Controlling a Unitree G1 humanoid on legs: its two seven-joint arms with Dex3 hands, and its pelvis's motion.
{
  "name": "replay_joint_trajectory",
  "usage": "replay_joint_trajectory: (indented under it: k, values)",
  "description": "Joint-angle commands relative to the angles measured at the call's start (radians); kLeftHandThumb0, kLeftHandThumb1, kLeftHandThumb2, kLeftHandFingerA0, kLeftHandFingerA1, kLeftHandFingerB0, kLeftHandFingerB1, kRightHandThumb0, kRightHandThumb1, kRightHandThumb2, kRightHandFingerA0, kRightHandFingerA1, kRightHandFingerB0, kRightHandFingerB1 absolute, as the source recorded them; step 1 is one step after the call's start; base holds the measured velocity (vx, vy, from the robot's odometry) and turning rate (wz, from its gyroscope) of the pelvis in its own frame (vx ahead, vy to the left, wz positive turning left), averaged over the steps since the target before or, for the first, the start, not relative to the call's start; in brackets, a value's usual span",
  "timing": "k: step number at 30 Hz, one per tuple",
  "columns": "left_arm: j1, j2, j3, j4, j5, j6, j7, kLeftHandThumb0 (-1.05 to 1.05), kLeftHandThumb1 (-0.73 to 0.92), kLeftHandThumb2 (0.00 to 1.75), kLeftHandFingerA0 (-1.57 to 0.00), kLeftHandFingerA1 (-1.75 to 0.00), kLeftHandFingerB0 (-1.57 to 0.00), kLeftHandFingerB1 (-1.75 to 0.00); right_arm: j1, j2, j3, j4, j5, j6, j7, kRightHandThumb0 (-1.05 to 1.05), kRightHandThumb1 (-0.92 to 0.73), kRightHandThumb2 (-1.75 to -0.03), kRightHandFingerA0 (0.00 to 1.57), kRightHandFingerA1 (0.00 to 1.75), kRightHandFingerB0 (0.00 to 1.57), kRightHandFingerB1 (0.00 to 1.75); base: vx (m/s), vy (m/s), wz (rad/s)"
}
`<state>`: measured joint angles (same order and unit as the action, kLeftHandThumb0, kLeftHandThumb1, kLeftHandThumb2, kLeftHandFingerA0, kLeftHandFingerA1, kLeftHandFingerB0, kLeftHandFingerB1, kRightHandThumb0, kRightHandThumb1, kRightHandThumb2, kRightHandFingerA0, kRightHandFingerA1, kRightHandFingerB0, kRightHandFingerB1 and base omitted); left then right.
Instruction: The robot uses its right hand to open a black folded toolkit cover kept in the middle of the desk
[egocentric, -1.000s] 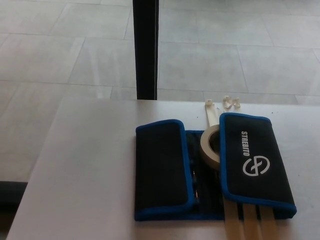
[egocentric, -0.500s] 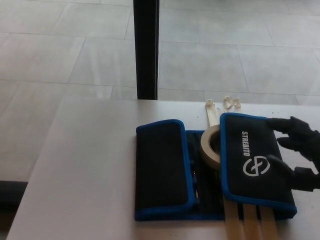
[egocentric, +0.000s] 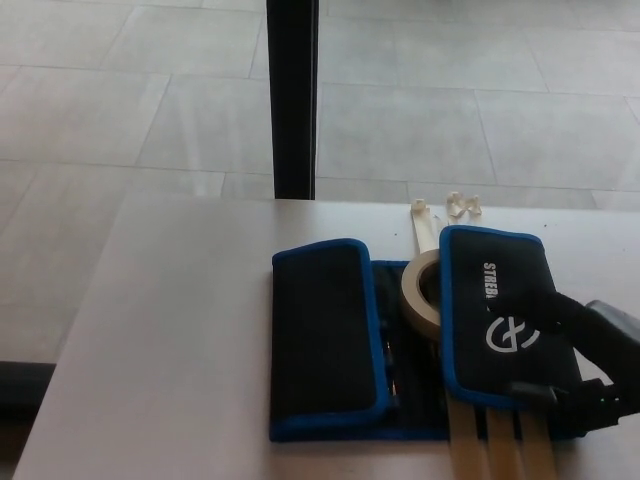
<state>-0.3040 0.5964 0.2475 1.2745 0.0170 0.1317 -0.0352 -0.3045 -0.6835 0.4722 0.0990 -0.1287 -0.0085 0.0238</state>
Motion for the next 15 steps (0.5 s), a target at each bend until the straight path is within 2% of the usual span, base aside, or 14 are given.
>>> replay_joint_trajectory:
  k: [1, 5, 6, 7, 8, 9, 10, 12, 13, 14, 15]
  values:
    - [-0.010, 0.029, -0.004, 0.010, -0.002, 0.036, -0.006, -0.62, 0.20, 1.22, -0.59, -1.02, 0.00, -0.72, -0.014, -0.146, 0.096, 0.010, -0.382, -0.177, 0.023, -0.50, -0.69, -0.60, 0.32, 0.55, 0.39, 0.39, 0.00, 0.000, 0.00]
    - [-0.007, 0.030, 0.002, 0.012, -0.007, 0.032, -0.012, -0.62, 0.18, 1.20, -0.58, -1.00, -0.01, -0.72, -0.030, -0.143, 0.114, 0.044, -0.434, -0.185, -0.033, -0.51, -0.68, -0.60, 0.36, 0.56, 0.43, 0.40, 0.00, 0.000, 0.00]
    - [-0.007, 0.030, 0.001, 0.012, -0.006, 0.030, -0.013, -1.02, 0.30, 1.46, -0.63, -1.17, 0.00, -0.84, -0.033, -0.141, 0.118, 0.049, -0.446, -0.182, -0.041, -0.52, -0.69, -0.60, 0.36, 0.57, 0.42, 0.40, 0.00, 0.000, 0.00]
    - [-0.004, 0.031, -0.001, 0.012, -0.004, 0.025, -0.016, -1.05, 0.32, 1.48, -0.65, -1.19, -0.10, -0.90, -0.040, -0.135, 0.126, 0.065, -0.473, -0.182, -0.070, -0.58, -0.53, -0.92, 0.36, 0.63, 0.36, 0.54, 0.00, 0.000, 0.00]
    - [-0.004, 0.031, -0.005, 0.013, 0.000, 0.024, -0.015, -0.63, 0.18, 1.21, -0.56, -1.00, 0.00, -0.71, -0.044, -0.133, 0.132, 0.070, -0.491, -0.176, -0.083, -0.57, -0.53, -0.91, 0.33, 0.62, 0.38, 0.55, 0.00, 0.000, 0.00]
    - [-0.004, 0.033, -0.006, 0.013, 0.001, 0.024, -0.014, -0.63, 0.18, 1.21, -0.56, -1.00, 0.00, -0.71, -0.046, -0.130, 0.135, 0.073, -0.499, -0.173, -0.086, -0.57, -0.53, -0.91, 0.33, 0.62, 0.38, 0.55, 0.00, 0.000, 0.00]
    - [-0.003, 0.035, -0.006, 0.012, 0.002, 0.024, -0.014, -0.70, 0.17, 1.24, -0.54, -1.02, 0.00, -0.75, -0.049, -0.121, 0.140, 0.078, -0.510, -0.159, -0.095, -0.49, -0.66, -0.59, 0.35, 0.55, 0.45, 0.40, 0.00, 0.000, 0.00]
    - [-0.002, 0.036, -0.014, 0.016, 0.009, 0.014, -0.020, -0.72, 0.18, 1.25, -0.59, -1.04, -0.05, -0.76, -0.059, -0.099, 0.162, 0.086, -0.565, -0.110, -0.127, -0.50, -0.67, -0.59, 0.36, 0.52, 0.45, 0.39, 0.00, 0.000, 0.00]
    - [-0.003, 0.036, -0.015, 0.018, 0.011, 0.013, -0.019, -0.68, 0.18, 1.22, -0.61, -1.03, 0.00, -0.73, -0.062, -0.090, 0.167, 0.090, -0.579, -0.097, -0.138, -0.58, -0.53, -0.91, 0.31, 0.58, 0.40, 0.54, 0.00, 0.000, 0.00]
    - [-0.003, 0.036, -0.016, 0.019, 0.011, 0.014, -0.018, -0.68, 0.18, 1.22, -0.61, -1.03, 0.00, -0.73, -0.064, -0.084, 0.172, 0.093, -0.591, -0.085, -0.146, -0.58, -0.53, -0.91, 0.31, 0.58, 0.40, 0.54, 0.00, 0.000, 0.00]
    - [-0.004, 0.036, -0.016, 0.016, 0.010, 0.015, -0.016, -1.05, 0.31, 1.48, -0.64, -1.19, -0.13, -0.93, -0.073, -0.063, 0.188, 0.095, -0.621, -0.033, -0.141, -0.52, -0.68, -0.60, 0.34, 0.51, 0.43, 0.36, 0.00, 0.000, 0.00]
